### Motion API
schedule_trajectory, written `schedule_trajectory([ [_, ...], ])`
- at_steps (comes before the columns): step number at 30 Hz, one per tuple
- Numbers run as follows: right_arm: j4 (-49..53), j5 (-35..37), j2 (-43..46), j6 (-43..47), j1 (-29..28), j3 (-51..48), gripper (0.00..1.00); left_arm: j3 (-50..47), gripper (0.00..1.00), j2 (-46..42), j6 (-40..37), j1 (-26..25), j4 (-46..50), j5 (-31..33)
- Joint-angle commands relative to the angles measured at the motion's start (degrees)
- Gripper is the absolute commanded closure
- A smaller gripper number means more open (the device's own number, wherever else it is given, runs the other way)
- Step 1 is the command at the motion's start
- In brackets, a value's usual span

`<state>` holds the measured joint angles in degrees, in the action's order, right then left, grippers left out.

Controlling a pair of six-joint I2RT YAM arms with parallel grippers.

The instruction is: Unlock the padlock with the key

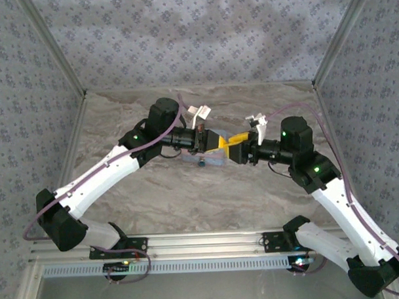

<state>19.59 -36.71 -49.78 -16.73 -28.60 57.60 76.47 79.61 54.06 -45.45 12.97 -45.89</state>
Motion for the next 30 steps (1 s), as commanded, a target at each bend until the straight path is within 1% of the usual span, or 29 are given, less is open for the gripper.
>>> schedule_trajectory([
  [1, -2.56, -6.79, 1.75, -0.45, -0.58, -1.13, 0.53, 1.53, 1.00, -0.65, 0.52, -0.58, -4.85, 0.11],
  [4, -2.99, -6.63, 2.01, -0.49, -0.35, -1.11, 0.57, 1.52, 1.00, -0.70, 0.67, -0.53, -4.95, 0.14],
  [6, -2.82, -6.93, 1.54, -0.39, -0.54, -1.00, 0.57, 1.53, 1.00, -0.60, 1.08, -0.54, -5.61, -0.05],
  [9, -2.46, -5.33, 1.24, 0.02, -0.82, -0.91, 0.65, 1.56, 1.00, -0.66, 1.25, -0.57, -5.86, -0.19],
  [13, -1.82, -3.11, 1.36, 0.87, -0.84, -0.34, 0.70, 1.36, 1.00, -0.76, 1.32, -0.52, -6.05, -0.56],
  [15, -0.90, -1.91, 1.13, 1.60, -0.81, 0.21, 0.76, 1.40, 1.00, -0.72, 1.34, -0.68, -6.10, -0.98],
  [16, -0.43, -1.29, 0.96, 1.82, -0.76, 0.56, 0.81, 1.54, 1.00, -0.62, 1.31, -0.63, -6.12, -1.38],
  [18, 0.64, -1.17, 0.34, 2.47, -0.50, 1.10, 0.84, 1.96, 1.00, -0.39, 0.87, -0.75, -5.59, -1.84],
  [24, 1.17, 1.50, 0.15, 2.58, -0.05, 1.61, 0.97, 3.15, 1.00, -0.25, -1.03, -0.81, -2.87, -1.75],
  [26, 0.73, 1.60, 0.13, 2.35, 0.04, 1.46, 0.97, 3.37, 1.00, -0.29, -1.32, -0.83, -2.66, -1.69],
  [27, 0.55, 1.49, 0.11, 2.23, 0.04, 1.52, 0.97, 3.41, 0.96, -0.35, -1.71, -0.86, -2.32, -1.29],
  [28, 0.42, 1.10, 0.01, 2.02, 0.04, 1.48, 0.97, 3.45, 1.00, -0.37, -1.91, -0.82, -2.45, -1.18],
  [29, 0.36, 0.55, -0.16, 1.89, -0.04, 1.37, 0.96, 3.39, 1.00, -0.45, -1.94, -0.86, -2.96, -1.59],
  [30, 0.48, -1.01, -0.40, 2.03, -0.05, 1.45, 0.92, 3.39, 1.00, -0.43, -1.85, -0.88, -3.39, -2.01],
])
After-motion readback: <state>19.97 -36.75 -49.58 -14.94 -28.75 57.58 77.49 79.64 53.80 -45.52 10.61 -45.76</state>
